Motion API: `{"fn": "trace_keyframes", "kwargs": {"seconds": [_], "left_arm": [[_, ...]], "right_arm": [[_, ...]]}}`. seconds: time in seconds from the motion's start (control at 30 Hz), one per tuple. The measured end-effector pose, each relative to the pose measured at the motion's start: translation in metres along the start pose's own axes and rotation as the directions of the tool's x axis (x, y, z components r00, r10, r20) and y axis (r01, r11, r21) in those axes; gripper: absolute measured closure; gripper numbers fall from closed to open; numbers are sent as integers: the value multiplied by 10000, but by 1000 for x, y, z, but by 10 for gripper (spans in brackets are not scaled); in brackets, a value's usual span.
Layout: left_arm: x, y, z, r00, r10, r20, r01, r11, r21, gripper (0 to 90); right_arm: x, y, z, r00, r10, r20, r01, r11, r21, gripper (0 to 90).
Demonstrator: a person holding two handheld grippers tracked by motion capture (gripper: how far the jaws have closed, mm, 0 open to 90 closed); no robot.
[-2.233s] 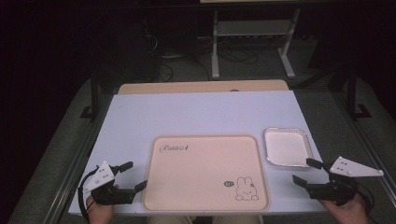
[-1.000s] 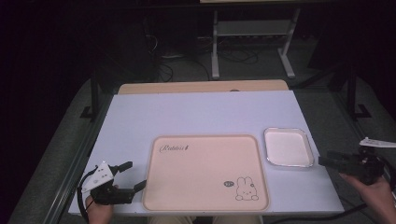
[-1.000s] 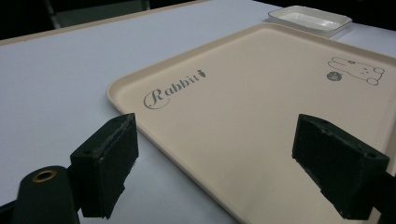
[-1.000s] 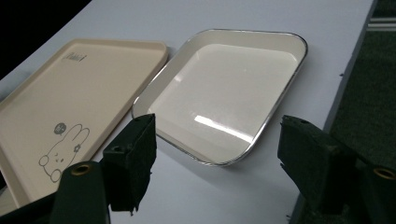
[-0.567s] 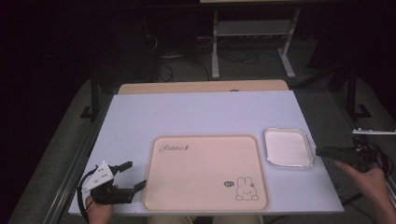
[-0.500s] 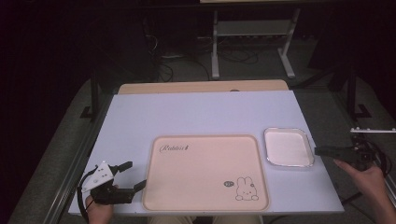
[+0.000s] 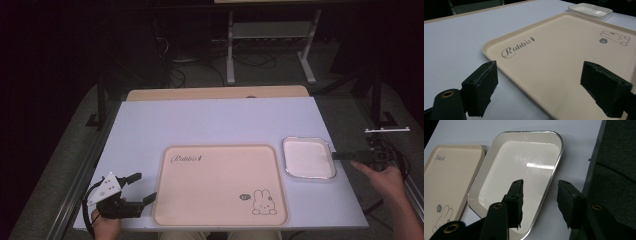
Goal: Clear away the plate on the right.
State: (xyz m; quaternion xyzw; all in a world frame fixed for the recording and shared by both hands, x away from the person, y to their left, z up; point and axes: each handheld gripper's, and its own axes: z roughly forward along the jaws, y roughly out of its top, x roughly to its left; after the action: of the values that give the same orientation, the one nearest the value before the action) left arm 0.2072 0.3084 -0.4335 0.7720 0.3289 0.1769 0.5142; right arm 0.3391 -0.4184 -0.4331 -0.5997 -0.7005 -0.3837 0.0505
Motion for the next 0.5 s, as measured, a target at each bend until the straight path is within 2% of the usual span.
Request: {"fn": "trace_keyframes", "kwargs": {"seconds": [0.27,0.5], "left_arm": [[0,0,1,10000,-10,0,10,10000,45,140],[0,0,2,10000,-31,3,31,10000,63,140]], "right_arm": [[-7,3,11,9990,436,126,-440,9984,361,647],[-5,6,18,9971,650,383,-670,9964,522,741]]}}
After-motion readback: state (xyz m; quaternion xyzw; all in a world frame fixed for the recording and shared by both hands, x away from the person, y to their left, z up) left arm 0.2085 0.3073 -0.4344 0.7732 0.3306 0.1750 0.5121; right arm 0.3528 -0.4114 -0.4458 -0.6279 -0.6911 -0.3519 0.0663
